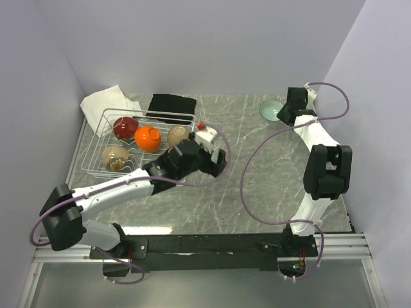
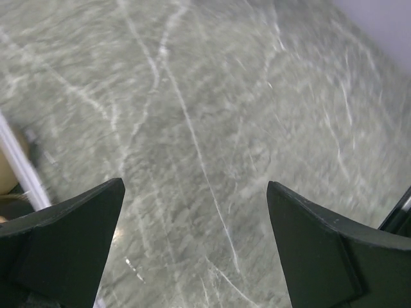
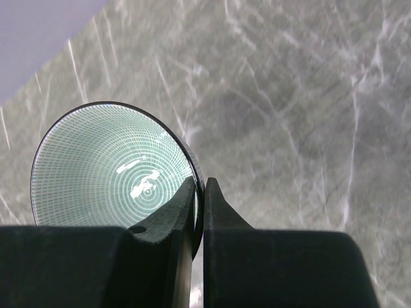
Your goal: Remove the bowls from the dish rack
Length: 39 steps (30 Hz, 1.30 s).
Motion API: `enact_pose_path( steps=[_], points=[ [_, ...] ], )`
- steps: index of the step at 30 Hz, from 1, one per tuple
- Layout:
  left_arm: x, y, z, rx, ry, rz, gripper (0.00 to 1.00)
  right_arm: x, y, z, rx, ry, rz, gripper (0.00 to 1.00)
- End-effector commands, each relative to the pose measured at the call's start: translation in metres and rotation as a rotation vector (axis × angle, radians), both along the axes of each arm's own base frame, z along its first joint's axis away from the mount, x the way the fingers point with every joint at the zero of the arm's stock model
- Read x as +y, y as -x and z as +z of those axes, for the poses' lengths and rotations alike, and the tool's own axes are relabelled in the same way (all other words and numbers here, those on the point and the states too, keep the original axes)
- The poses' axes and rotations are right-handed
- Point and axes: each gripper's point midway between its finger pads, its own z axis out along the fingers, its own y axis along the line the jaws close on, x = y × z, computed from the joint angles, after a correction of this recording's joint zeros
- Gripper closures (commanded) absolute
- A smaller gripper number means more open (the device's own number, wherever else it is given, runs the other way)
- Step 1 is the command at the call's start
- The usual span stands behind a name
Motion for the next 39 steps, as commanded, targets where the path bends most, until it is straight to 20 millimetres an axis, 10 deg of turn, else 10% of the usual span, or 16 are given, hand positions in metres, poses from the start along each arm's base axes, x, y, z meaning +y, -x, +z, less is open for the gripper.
enact_pose_path(
  steps=[1,15,39],
  points=[
    [0.032,-0.003,0.020,0.201,0.065,0.086,0.01,-0.015,-0.035,0.018,-0.145,-0.015,-0.064,1.00],
    [0.136,-0.015,0.009,0.324,0.157,0.371,0.01,-0.015,-0.019,-0.031,-0.068,-0.102,-0.098,1.00],
    [0.196,-0.024,0.003,0.345,0.278,0.571,0.01,-0.006,0.005,-0.073,0.120,-0.147,-0.102,0.98]
  ],
)
